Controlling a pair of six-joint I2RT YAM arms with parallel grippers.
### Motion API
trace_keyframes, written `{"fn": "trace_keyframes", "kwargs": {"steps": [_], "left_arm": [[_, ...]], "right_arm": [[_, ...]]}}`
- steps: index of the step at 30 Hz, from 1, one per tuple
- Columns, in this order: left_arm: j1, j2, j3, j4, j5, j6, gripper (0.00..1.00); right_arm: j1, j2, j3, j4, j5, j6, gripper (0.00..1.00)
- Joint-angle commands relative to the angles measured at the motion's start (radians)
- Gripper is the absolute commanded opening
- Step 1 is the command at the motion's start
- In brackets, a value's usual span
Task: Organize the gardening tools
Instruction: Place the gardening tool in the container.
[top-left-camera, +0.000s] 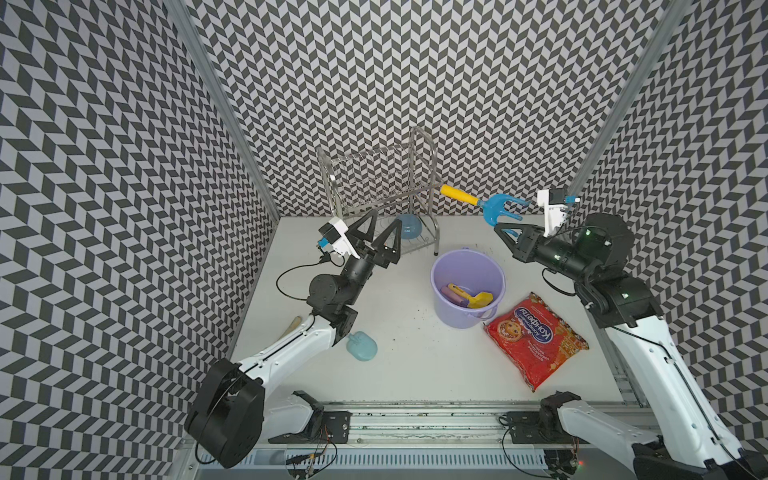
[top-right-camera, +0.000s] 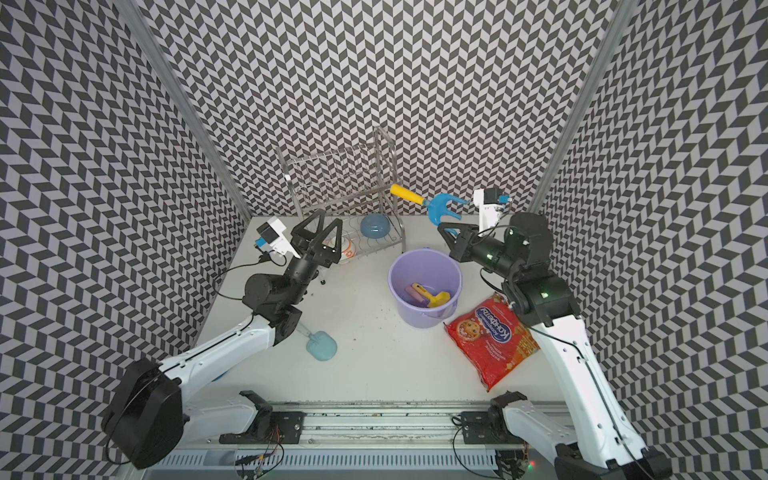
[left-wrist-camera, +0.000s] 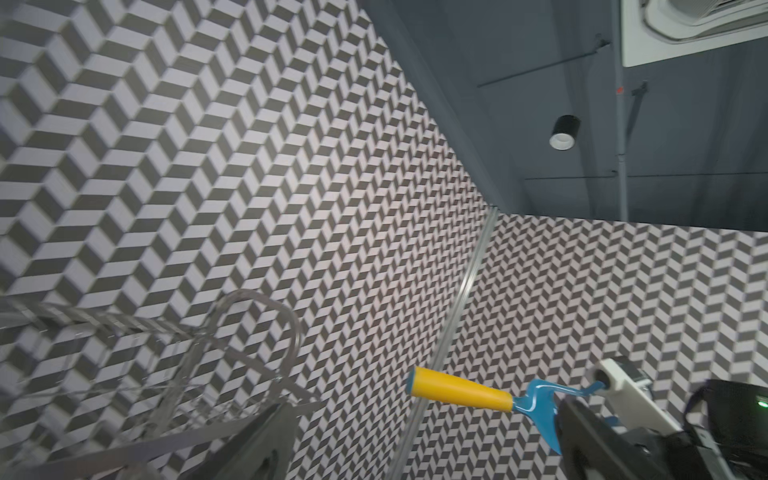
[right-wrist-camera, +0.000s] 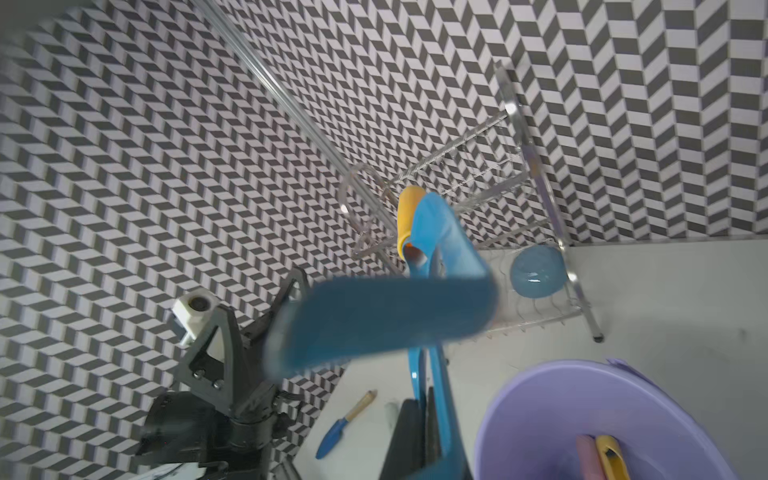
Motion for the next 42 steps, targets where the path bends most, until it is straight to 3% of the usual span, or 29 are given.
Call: {"fn": "trace_keyframes", "kwargs": {"steps": [1,6,11,16,19,23,28,34,38,42], "left_arm": [[-0.001,-0.072,0.018,-0.396,-0.200,0.016,0.95],[-0.004,-0.076,0.064,-0.786,-0.354,-0.058,0.93],[-0.007,-0.063,0.043,-0.994,-0.404,-0.079,0.95],[-0.001,-0.057,0.015,-1.137,-0.475,-0.106,0.95],[0.022,-0.044,-0.001,-1.200,-0.474,-0.130,0.95],[0.118,-0.013,-0.059,-1.233,-0.378,-0.148,0.94],[0.151,0.036,-0.043,-1.252,-0.344,-0.036,0.94],[0.171,0.161,0.093,-1.360,-0.313,0.121,0.96],[0.172,0.301,0.268,-1.555,-0.285,0.338,0.94],[0.163,0.412,0.414,-1.766,-0.353,0.568,0.96]], "right_arm": [[0.000,0.023,0.090,-0.308,0.216,-0.180,0.00],[0.014,0.064,0.144,-0.509,0.368,-0.243,0.00],[0.085,0.086,0.095,-0.606,0.527,-0.241,0.00],[0.183,0.122,0.051,-0.591,0.566,-0.218,0.00],[0.208,0.161,0.052,-0.578,0.569,-0.214,0.00],[0.231,0.221,0.042,-0.565,0.561,-0.218,0.00],[0.243,0.259,0.023,-0.517,0.572,-0.217,0.00],[0.245,0.283,-0.015,-0.459,0.553,-0.217,0.00],[0.244,0.290,-0.040,-0.438,0.559,-0.219,0.00],[0.245,0.287,-0.061,-0.418,0.560,-0.222,0.01]]}}
